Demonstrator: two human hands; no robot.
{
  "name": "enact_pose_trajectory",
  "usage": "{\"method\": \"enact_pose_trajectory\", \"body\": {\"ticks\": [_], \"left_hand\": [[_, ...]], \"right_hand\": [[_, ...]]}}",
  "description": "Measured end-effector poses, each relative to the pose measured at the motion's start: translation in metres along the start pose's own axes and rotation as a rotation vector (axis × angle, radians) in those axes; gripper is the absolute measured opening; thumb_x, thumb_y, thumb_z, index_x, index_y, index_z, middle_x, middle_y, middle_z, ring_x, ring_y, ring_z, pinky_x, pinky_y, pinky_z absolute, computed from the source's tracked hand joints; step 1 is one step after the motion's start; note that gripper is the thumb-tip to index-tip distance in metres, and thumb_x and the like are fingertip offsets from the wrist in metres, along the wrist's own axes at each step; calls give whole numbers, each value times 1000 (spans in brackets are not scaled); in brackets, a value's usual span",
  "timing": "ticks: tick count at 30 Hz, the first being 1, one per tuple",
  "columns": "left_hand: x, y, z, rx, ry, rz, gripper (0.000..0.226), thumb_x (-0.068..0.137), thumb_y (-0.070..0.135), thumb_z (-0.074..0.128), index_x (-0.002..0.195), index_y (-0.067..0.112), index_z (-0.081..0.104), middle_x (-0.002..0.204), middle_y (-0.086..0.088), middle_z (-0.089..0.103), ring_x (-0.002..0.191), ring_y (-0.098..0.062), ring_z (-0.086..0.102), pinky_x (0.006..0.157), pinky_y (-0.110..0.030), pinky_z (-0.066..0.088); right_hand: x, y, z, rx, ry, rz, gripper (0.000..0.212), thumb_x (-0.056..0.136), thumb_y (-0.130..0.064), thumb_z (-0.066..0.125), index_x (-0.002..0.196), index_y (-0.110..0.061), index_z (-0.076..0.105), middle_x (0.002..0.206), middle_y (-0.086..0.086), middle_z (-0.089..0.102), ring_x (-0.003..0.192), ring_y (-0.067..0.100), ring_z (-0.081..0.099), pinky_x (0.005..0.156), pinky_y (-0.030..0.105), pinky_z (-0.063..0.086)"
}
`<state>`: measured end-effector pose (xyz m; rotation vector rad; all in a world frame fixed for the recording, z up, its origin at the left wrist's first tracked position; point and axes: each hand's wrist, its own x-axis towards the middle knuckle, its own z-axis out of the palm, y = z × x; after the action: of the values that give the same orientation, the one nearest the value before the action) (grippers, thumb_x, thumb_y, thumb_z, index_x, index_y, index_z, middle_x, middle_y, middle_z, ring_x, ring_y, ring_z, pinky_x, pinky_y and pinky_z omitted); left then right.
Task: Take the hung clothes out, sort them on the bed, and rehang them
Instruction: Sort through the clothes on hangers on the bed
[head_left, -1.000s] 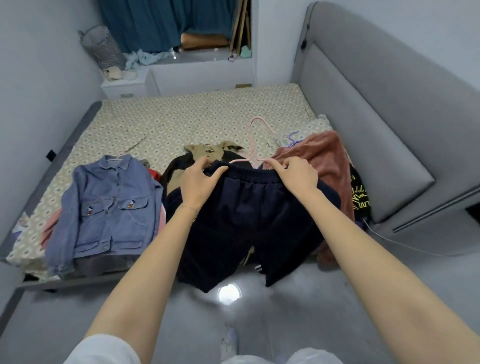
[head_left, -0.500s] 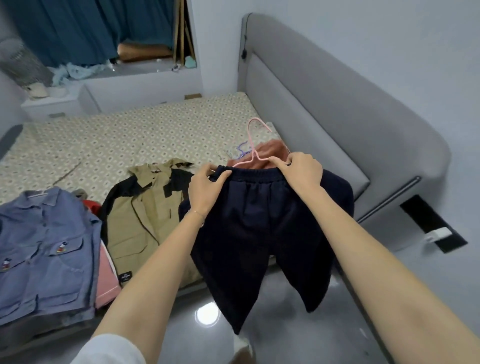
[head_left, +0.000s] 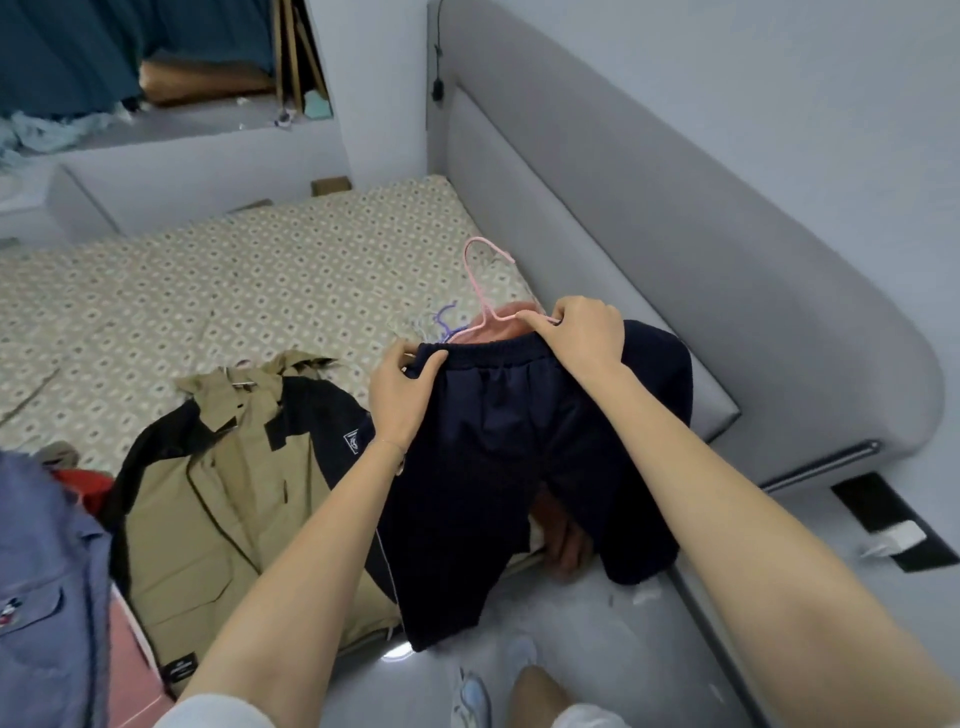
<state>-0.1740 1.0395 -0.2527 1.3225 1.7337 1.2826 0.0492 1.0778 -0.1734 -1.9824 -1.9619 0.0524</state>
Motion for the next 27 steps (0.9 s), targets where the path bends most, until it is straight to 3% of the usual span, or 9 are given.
{"method": "enact_pose_trajectory", "body": {"ticks": [7, 11, 15, 19, 22, 27], "left_hand": [[90, -22, 32, 19, 62, -113, 26, 85, 46, 72, 87, 22, 64, 84, 8, 67, 77, -5, 61, 67, -23, 44], [153, -41, 58, 39, 70, -186, 25, 85, 45, 73, 87, 23, 63, 83, 8, 67, 76, -4, 60, 62, -12, 40], [206, -80, 83, 65, 52, -270, 31, 82, 51, 73, 88, 22, 65, 82, 5, 68, 76, -13, 63, 64, -24, 42], [236, -126, 102, 87, 45, -377, 33, 84, 51, 72, 96, 21, 64, 92, 3, 68, 85, -14, 64, 69, -23, 43], [250, -155, 115, 103, 26, -428, 30, 86, 45, 72, 99, 20, 63, 94, 5, 67, 88, -13, 63, 73, -24, 46], [261, -193, 138, 182, 23, -496, 31, 87, 41, 72, 102, 16, 62, 97, 5, 64, 92, -13, 60, 84, -30, 48]], "right_hand": [[110, -1, 67, 46, -60, -49, 67, 85, -71, 52, 52, -17, 30, 49, -3, 35, 48, 19, 31, 65, 33, 25], [179, 3, 114, 81, -118, -92, 65, 88, -64, 55, 51, -17, 29, 50, -3, 37, 50, 18, 32, 65, 33, 27], [230, 14, 171, 163, -178, -80, 63, 89, -56, 59, 51, -18, 26, 48, -4, 31, 46, 14, 25, 61, 35, 33], [256, 18, 230, 219, -268, -119, 64, 91, -53, 61, 49, -20, 25, 47, -7, 28, 48, 11, 24, 68, 31, 28], [268, 25, 269, 209, -314, -141, 61, 92, -51, 60, 51, -22, 25, 51, -8, 28, 57, 17, 31, 68, 36, 35], [275, 39, 325, 132, -354, -147, 46, 95, -52, 51, 73, -13, 59, 77, -1, 56, 82, 19, 46, 81, 35, 34]]}}
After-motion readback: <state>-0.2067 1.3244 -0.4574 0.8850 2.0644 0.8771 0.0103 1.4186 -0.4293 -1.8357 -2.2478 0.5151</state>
